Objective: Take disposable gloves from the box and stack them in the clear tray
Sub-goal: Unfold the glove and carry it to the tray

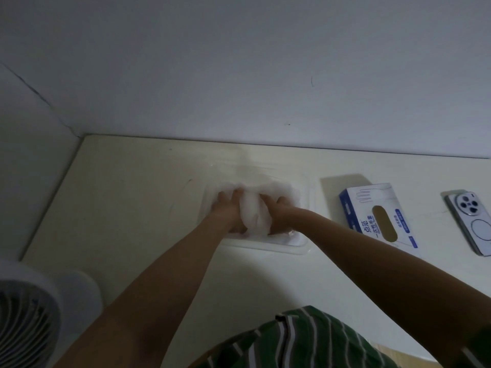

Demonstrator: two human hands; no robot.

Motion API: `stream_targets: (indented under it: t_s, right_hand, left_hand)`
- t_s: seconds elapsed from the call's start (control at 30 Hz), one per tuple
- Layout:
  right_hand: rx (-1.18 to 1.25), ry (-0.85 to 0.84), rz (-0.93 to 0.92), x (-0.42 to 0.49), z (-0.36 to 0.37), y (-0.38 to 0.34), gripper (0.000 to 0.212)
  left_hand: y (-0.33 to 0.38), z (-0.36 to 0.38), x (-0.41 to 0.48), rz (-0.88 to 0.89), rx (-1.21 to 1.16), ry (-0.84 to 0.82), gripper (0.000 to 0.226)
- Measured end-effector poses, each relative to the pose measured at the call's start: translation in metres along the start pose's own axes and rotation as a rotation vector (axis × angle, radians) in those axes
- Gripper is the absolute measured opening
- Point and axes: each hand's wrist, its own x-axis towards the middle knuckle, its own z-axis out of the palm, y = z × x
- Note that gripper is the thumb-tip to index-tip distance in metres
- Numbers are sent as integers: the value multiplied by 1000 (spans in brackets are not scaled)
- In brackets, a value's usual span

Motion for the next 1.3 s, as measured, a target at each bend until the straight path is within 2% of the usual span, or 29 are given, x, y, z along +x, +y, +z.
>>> stream_targets:
  t_s: [0.1,0.17,0.3,0.37,0.5,0.67,0.83,0.9,1.0,1.1,1.17,1.23,1.3]
  right_hand:
    - [60,-14,82,9,2,-2,104]
    - [70,-26,84,15,7,-2,104]
    - [-53,77,15,20,14,0,112]
    - [-20,119,22,24,10,4,113]
    - [-13,156,41,24,-5,13,111]
    - [68,172,96,16,-24,17,96]
    - [95,401,88,-6,-27,6,50]
    - [66,396,83,-13,-23,1,41]
    - [62,344,60,-23,-15,-2,35]
    - [231,543,-29,-38,-19,-3,31]
    - [289,711,-85,-52,-27,-1,27]
    - [340,844,-97,-67,-35,8,27]
    - [400,921,-53,-82,-39,27,27]
  left_hand:
    - [-3,3,9,2,-15,-14,111]
    - [-4,5,16,3,-30,-23,116]
    - [-3,8,26,16,-31,11,117]
    - [0,8,29,33,-6,32,117]
    - [15,-5,33,11,-62,21,118]
    - [29,-19,27,-9,-113,-26,97]
    - [32,-23,11,75,-16,143,64]
    - [32,-27,4,107,25,169,52]
    - [34,-28,-7,149,33,218,41]
    - [41,-24,-27,236,10,475,40]
    - [51,-21,-41,361,-34,649,39]
    - [66,-16,-53,497,-72,723,37]
    - [82,-7,-62,574,-42,703,35]
